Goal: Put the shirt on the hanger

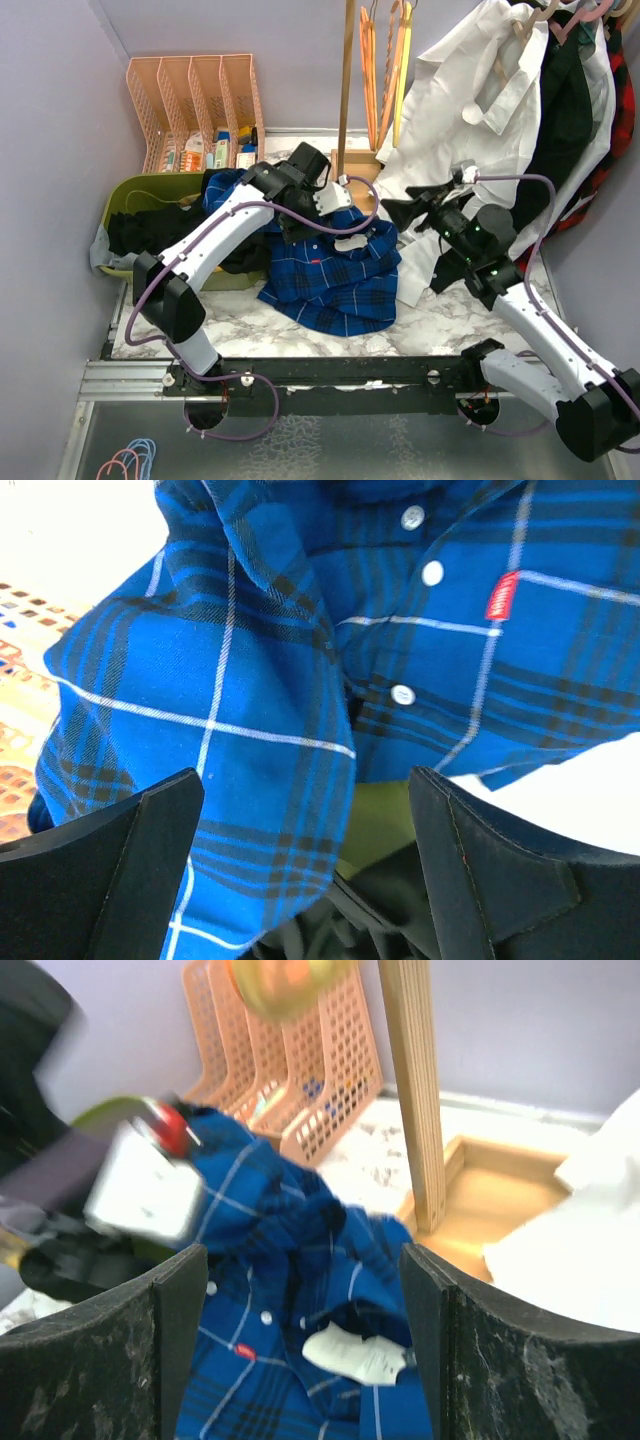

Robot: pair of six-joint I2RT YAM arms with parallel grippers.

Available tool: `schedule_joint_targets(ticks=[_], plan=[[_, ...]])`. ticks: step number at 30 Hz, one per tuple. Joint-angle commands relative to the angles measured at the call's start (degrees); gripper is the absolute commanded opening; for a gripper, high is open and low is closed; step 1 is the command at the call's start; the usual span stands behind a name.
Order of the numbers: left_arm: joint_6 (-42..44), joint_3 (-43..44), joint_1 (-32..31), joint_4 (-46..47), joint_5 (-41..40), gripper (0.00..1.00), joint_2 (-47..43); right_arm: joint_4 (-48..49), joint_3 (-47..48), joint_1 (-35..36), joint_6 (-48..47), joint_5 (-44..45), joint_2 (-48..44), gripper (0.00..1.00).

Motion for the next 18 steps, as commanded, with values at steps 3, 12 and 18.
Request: schedule_joint_targets(ticks=[3, 12, 18], plan=[[1.5, -7.9, 0.2, 13.8, -10.3, 0.7, 1.2, -11.8, 16.6, -0.2, -1.8, 7.1, -1.0, 0.71], [0.0, -9.0, 2.2, 19.5, -12.6, 0.46, 4.9, -23.7, 44.5, -0.2, -1.0, 14.7, 13.1, 0.56], [1.1, -8.4, 3.9, 22.0, -15.1, 0.0, 4.3, -26.7, 50.8, -0.2, 0.2, 14.6, 20.5, 0.55]])
